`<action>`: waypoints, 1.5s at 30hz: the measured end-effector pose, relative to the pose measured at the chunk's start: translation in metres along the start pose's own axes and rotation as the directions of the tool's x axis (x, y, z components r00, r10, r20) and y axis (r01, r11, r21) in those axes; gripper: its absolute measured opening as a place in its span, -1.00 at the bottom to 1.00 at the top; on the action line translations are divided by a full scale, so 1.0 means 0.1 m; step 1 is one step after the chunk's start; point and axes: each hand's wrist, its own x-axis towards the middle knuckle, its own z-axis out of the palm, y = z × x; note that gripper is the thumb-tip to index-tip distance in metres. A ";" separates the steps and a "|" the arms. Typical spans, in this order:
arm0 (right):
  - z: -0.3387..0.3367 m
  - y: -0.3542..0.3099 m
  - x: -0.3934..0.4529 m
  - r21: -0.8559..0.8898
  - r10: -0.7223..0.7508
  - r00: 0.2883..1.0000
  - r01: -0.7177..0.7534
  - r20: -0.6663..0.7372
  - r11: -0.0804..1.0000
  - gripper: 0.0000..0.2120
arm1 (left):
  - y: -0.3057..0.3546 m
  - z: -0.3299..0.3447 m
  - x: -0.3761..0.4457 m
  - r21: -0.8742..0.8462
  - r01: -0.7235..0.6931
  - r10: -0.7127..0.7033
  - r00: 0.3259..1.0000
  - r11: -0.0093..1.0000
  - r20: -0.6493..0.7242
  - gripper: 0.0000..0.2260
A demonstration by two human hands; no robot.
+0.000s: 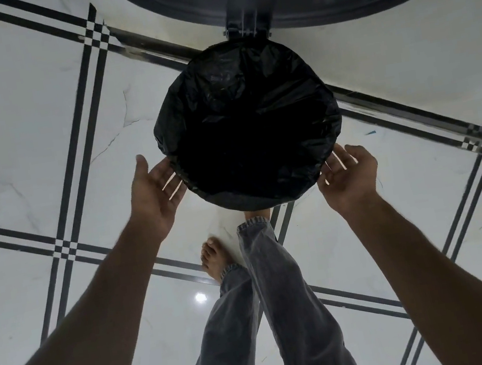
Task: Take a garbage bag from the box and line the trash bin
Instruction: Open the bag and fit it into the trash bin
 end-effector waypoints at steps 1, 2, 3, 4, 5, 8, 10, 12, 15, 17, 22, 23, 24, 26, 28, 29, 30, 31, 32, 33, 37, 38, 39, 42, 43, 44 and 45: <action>0.00 0.01 -0.03 0.029 0.015 1.000 -0.015 0.000 0.999 -0.75 | 0.00 0.02 -0.03 -0.016 -0.001 0.001 1.000 1.000 0.024 -0.46; 0.00 0.03 -0.05 0.061 0.023 1.000 -0.023 0.003 0.998 -0.69 | -0.01 0.05 -0.05 -0.031 -0.013 0.014 0.999 0.999 0.031 -0.43; 0.01 0.05 -0.09 0.090 0.029 1.000 -0.030 0.008 0.996 -0.64 | -0.01 0.09 -0.08 -0.059 -0.025 0.027 0.999 0.998 0.030 -0.41; 0.02 0.07 -0.11 0.108 0.028 1.000 -0.029 0.011 0.994 -0.60 | -0.02 0.14 -0.10 -0.080 -0.037 0.039 0.999 0.996 0.021 -0.39; 0.03 0.09 -0.13 0.132 0.027 0.999 -0.030 0.019 0.991 -0.57 | -0.03 0.17 -0.11 -0.096 -0.046 0.047 0.999 0.994 0.007 -0.39; 0.04 0.11 -0.15 0.179 0.000 0.999 -0.006 0.034 0.984 -0.57 | -0.01 0.23 -0.15 -0.093 -0.067 0.065 0.998 0.993 -0.018 -0.40; 0.04 0.12 -0.16 0.169 -0.015 0.999 0.007 0.046 0.986 -0.56 | 0.01 0.25 -0.17 -0.014 -0.076 0.076 0.997 0.997 0.003 -0.37; 0.01 0.13 -0.18 0.149 -0.021 0.996 0.008 0.086 0.989 -0.54 | 0.03 0.28 -0.18 0.179 -0.104 0.101 0.995 0.978 0.024 -0.33; -0.01 0.13 -0.20 0.145 -0.017 0.985 -0.008 0.172 0.989 -0.48 | 0.05 0.33 -0.17 0.314 -0.103 0.095 0.995 0.944 0.042 -0.24; 0.02 0.11 -0.20 0.162 -0.014 0.981 -0.018 0.195 0.987 -0.45 | 0.08 0.33 -0.15 0.206 -0.072 0.065 0.997 0.976 0.039 -0.19; 0.02 0.12 -0.15 0.226 -0.010 0.990 -0.022 0.138 0.974 -0.51 | 0.07 0.28 -0.12 0.017 -0.031 0.030 0.999 0.999 0.014 -0.26; 0.03 0.12 -0.15 0.235 -0.012 0.992 -0.017 0.124 0.972 -0.53 | 0.05 0.26 -0.12 0.026 -0.037 0.037 0.999 0.999 -0.002 -0.28; 0.04 0.13 -0.15 0.240 -0.020 0.994 -0.008 0.112 0.971 -0.53 | 0.04 0.24 -0.12 0.040 -0.042 0.043 0.999 0.998 -0.017 -0.30; 0.05 0.13 -0.13 0.216 -0.032 0.994 0.009 0.103 0.976 -0.52 | 0.03 0.21 -0.11 0.091 -0.050 0.052 0.998 0.995 -0.029 -0.31; 0.06 0.12 -0.12 0.117 -0.055 0.992 0.041 0.111 0.992 -0.50 | 0.04 0.21 -0.12 0.171 -0.063 0.065 0.998 0.983 -0.008 -0.31; 0.06 0.10 -0.11 0.032 -0.066 0.991 0.063 0.114 0.998 -0.51 | 0.05 0.22 -0.13 0.202 -0.074 0.073 0.997 0.977 0.010 -0.32; 0.07 0.09 -0.11 -0.067 -0.075 0.991 0.083 0.109 0.994 -0.53 | 0.06 0.23 -0.13 0.215 -0.082 0.079 0.997 0.973 0.023 -0.34; 0.09 0.08 -0.10 -0.149 -0.093 0.991 0.106 0.098 0.983 -0.55 | 0.07 0.23 -0.14 0.211 -0.084 0.080 0.996 0.974 0.026 -0.36; 0.10 0.07 -0.10 -0.221 -0.122 0.990 0.135 0.071 0.966 -0.59 | 0.07 0.22 -0.14 0.195 -0.078 0.076 0.997 0.978 0.019 -0.40; 0.12 0.06 -0.09 -0.289 -0.168 0.985 0.174 0.044 0.941 -0.62 | 0.06 0.21 -0.14 0.174 -0.067 0.067 0.998 0.982 0.006 -0.44; 0.18 0.07 -0.13 -0.632 -0.478 0.874 0.418 0.084 0.653 -0.75 | 0.03 0.12 -0.16 0.048 -0.024 0.026 0.999 0.999 -0.037 -0.53; 0.17 0.08 -0.14 -0.715 -0.556 0.825 0.451 0.104 0.534 -0.75 | 0.02 0.11 -0.16 0.019 -0.025 0.026 0.998 1.000 -0.049 -0.55; 0.16 0.09 -0.16 -0.793 -0.625 0.772 0.452 0.118 0.408 -0.74 | 0.02 0.10 -0.16 0.006 -0.027 0.027 0.997 1.000 -0.066 -0.56; 0.12 0.08 -0.20 -0.888 -0.714 0.694 0.381 0.093 0.256 -0.69 | 0.02 0.13 -0.16 0.065 -0.058 0.068 0.985 0.996 -0.159 -0.58; 0.10 0.08 -0.21 -0.890 -0.716 0.693 0.377 0.086 0.258 -0.69 | 0.03 0.15 -0.16 0.110 -0.079 0.099 0.976 0.991 -0.196 -0.60; 0.09 0.08 -0.21 -0.888 -0.718 0.690 0.382 0.089 0.257 -0.70 | 0.04 0.18 -0.17 0.159 -0.106 0.140 0.964 0.982 -0.228 -0.64; 0.08 0.08 -0.22 -0.883 -0.721 0.687 0.393 0.095 0.258 -0.71 | 0.06 0.20 -0.18 0.208 -0.139 0.191 0.948 0.968 -0.253 -0.68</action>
